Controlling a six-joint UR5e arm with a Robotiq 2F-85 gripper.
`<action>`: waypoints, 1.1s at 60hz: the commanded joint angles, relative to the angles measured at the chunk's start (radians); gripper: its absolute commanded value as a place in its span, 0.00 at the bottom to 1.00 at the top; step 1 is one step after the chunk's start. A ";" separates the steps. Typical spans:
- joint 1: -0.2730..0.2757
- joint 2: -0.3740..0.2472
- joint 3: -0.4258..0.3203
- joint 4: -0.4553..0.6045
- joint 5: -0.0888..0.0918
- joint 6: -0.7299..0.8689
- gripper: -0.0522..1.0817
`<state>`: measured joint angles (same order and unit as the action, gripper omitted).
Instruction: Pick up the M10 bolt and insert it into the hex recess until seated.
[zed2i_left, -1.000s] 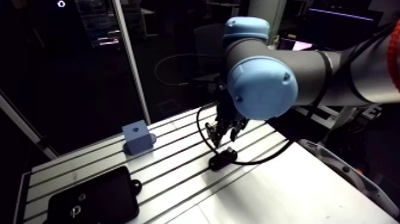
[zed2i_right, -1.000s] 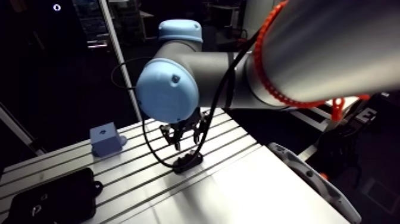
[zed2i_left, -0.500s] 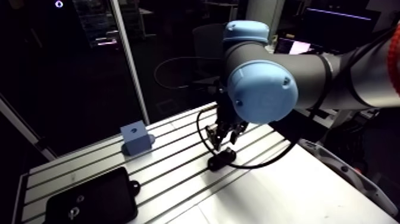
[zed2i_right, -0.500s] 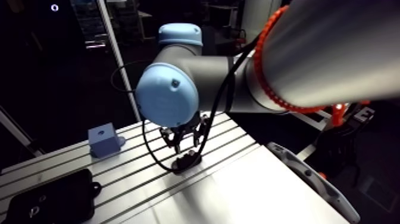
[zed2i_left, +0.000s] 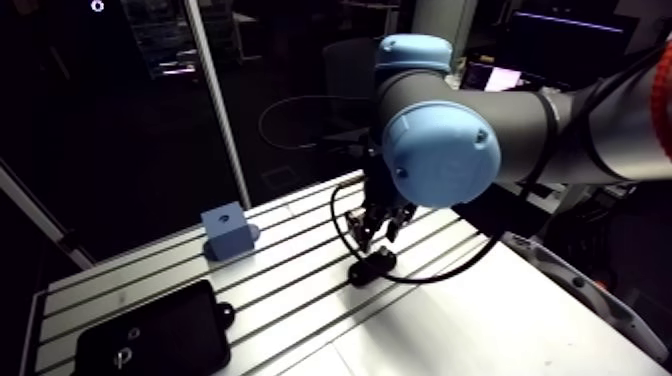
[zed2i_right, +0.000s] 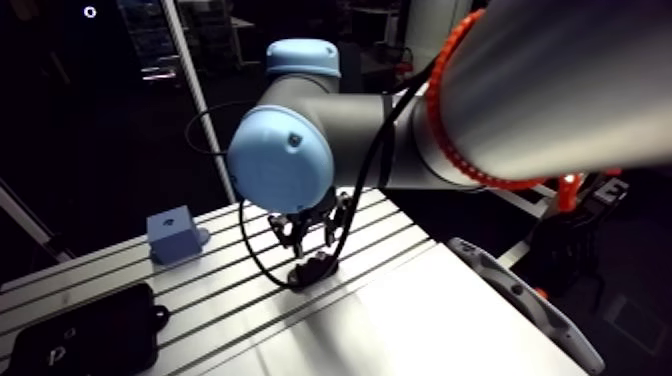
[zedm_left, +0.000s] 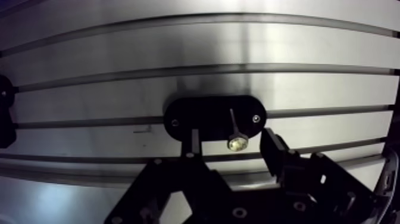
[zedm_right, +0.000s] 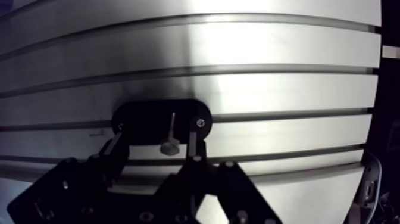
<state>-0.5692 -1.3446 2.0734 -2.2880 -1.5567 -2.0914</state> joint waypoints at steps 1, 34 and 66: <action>0.000 0.008 0.000 -0.001 0.000 0.000 0.39; -0.008 0.026 0.004 -0.045 -0.003 -0.005 0.39; -0.008 0.000 0.030 -0.040 -0.004 -0.005 0.39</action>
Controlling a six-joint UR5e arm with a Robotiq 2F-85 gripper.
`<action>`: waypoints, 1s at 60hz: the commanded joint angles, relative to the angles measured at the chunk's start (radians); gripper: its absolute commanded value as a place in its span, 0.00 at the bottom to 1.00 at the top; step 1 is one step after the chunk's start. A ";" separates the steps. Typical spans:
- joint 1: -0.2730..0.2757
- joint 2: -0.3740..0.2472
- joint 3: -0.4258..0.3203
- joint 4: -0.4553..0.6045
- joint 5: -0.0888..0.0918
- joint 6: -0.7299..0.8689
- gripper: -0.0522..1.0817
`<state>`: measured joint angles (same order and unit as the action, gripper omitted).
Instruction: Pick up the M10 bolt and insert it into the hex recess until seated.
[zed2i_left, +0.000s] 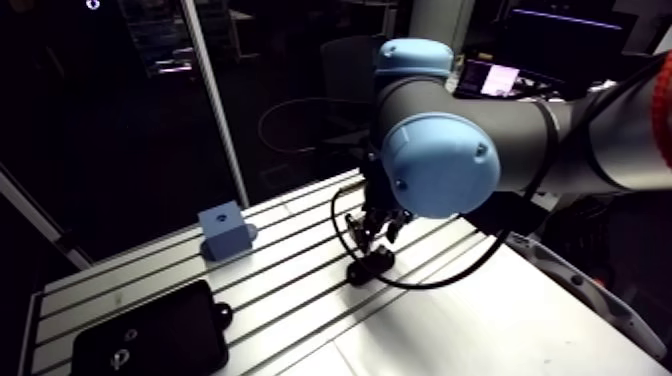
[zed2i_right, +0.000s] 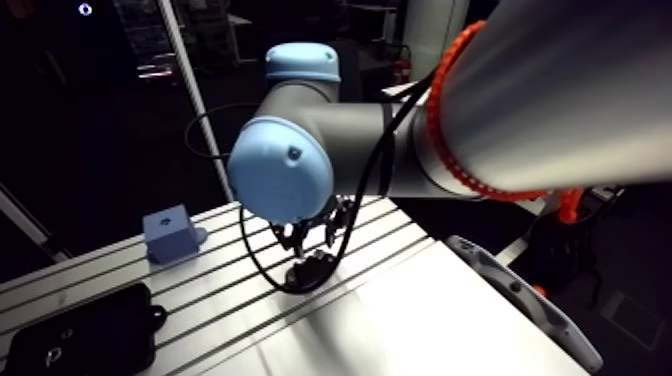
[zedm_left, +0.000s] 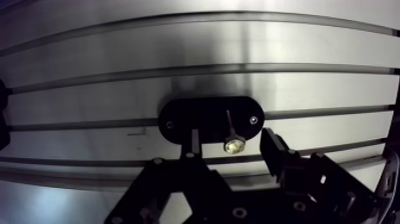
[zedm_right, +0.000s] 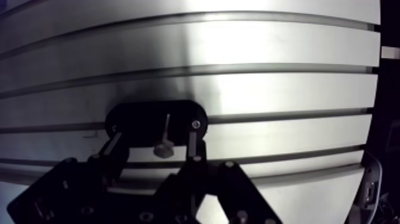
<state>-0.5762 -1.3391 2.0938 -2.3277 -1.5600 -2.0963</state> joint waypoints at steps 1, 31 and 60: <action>-0.001 -0.005 0.010 0.000 -0.001 0.000 0.39; -0.001 -0.005 0.010 -0.005 -0.002 0.002 0.45; -0.029 -0.005 0.012 -0.009 0.001 0.000 0.47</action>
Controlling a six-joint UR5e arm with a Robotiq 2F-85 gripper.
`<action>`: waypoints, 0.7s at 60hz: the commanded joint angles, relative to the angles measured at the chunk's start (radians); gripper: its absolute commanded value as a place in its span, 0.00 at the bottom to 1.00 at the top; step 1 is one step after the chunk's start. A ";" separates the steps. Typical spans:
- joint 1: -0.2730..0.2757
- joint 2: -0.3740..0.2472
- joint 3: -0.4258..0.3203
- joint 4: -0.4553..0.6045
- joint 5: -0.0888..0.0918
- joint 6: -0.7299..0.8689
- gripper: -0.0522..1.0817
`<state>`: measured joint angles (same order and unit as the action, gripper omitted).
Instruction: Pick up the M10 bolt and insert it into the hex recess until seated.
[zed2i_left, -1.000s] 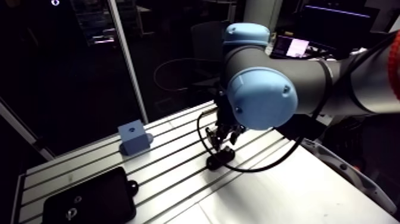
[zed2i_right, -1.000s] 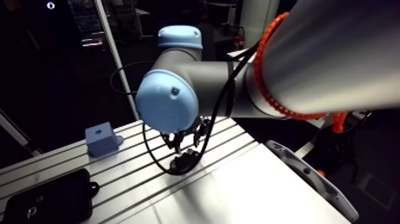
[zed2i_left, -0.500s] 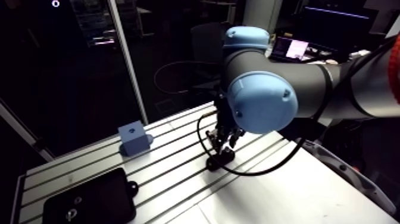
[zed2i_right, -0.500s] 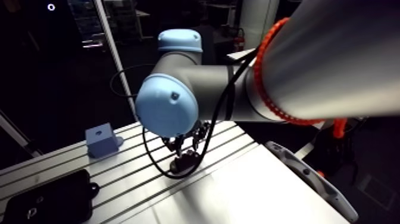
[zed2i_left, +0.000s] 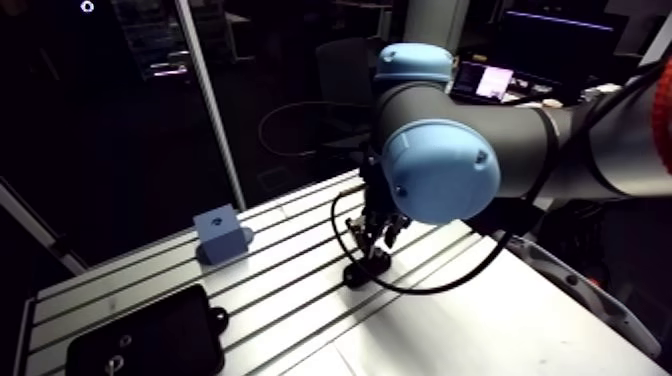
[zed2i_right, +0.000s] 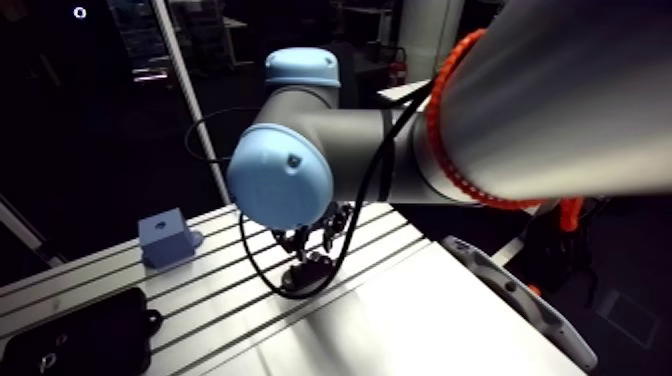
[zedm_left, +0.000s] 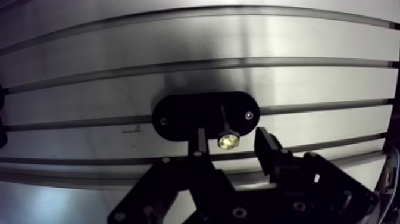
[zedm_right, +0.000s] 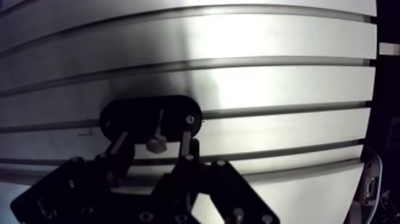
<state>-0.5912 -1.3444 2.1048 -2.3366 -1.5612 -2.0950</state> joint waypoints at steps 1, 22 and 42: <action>-0.015 0.001 0.001 -0.001 0.002 -0.001 0.47; -0.013 0.000 0.004 -0.001 0.000 -0.001 0.47; -0.010 0.003 0.001 -0.001 -0.001 0.000 0.47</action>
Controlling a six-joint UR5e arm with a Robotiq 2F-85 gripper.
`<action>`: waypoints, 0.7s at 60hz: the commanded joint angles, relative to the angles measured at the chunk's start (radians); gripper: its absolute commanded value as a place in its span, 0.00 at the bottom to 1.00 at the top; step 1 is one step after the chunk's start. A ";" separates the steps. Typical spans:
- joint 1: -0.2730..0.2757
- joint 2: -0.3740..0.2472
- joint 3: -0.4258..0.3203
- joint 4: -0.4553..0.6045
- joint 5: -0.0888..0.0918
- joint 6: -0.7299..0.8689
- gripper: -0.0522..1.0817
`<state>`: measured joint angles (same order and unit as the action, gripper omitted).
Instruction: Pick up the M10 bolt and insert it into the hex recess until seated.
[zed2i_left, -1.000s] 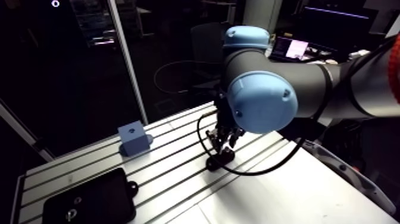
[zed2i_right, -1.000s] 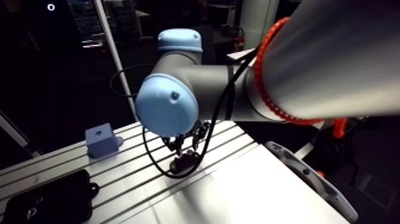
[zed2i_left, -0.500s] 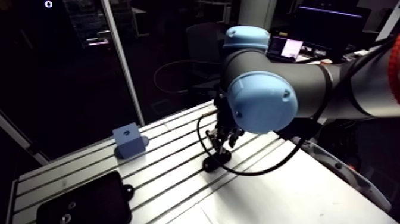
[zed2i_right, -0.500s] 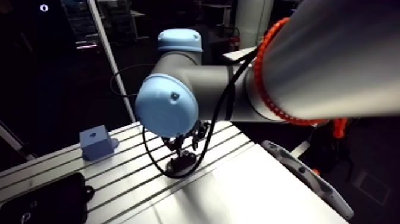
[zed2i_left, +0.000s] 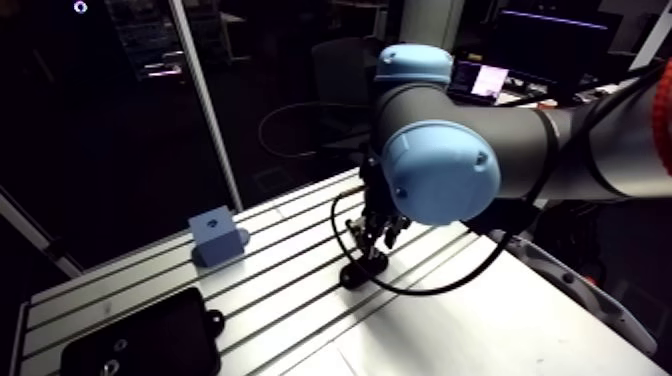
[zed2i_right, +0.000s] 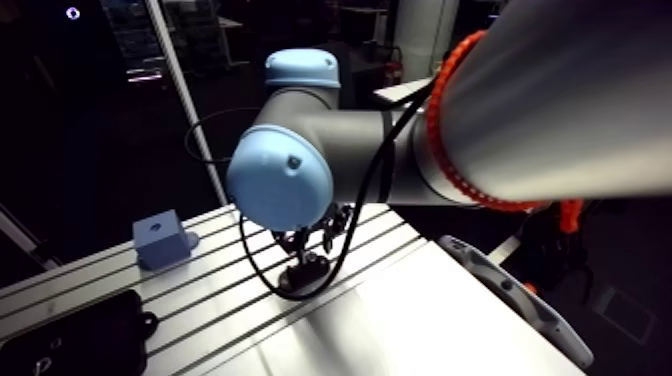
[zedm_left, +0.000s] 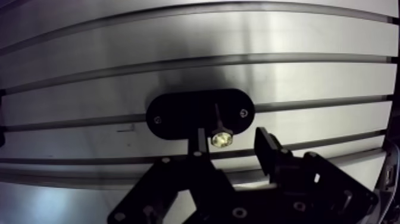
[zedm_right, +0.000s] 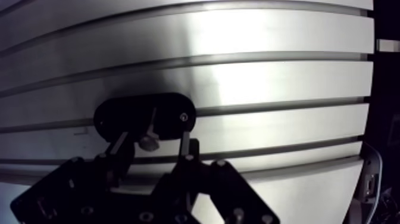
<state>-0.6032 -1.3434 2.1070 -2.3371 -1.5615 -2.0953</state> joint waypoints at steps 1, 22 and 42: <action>0.002 0.002 -0.002 0.000 -0.001 0.001 0.47; 0.005 0.002 0.000 0.001 -0.001 0.004 0.47; 0.006 0.002 0.002 0.001 0.001 0.005 0.47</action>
<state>-0.5980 -1.3415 2.1078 -2.3357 -1.5619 -2.0915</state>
